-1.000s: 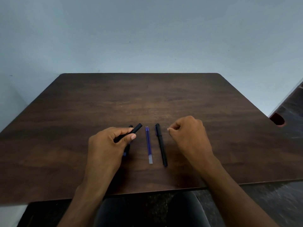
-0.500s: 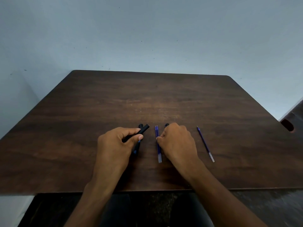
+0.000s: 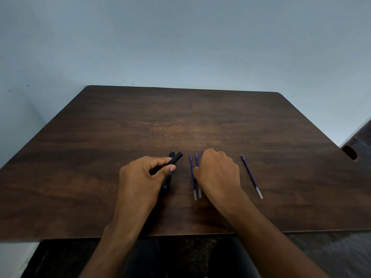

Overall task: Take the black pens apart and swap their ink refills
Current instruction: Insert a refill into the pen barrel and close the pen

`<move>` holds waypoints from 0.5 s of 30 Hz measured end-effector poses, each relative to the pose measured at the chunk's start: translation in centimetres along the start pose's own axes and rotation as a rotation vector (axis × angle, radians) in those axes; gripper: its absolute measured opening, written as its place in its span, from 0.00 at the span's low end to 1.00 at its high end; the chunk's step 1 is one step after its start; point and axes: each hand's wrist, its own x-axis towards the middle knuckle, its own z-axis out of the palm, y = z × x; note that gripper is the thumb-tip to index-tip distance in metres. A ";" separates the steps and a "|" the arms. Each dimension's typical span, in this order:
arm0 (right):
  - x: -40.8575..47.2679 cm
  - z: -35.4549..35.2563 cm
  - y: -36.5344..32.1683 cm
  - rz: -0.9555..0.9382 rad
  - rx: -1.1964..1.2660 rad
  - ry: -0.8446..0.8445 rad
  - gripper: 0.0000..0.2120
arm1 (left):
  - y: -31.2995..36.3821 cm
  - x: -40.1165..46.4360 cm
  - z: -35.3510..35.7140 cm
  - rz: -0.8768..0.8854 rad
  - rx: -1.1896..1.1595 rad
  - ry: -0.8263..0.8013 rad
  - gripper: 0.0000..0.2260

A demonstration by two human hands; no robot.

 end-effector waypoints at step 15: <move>1.9 0.2 -1.1 0.027 -0.098 -0.055 0.14 | -0.3 0.2 -0.5 -0.026 -0.022 0.000 0.10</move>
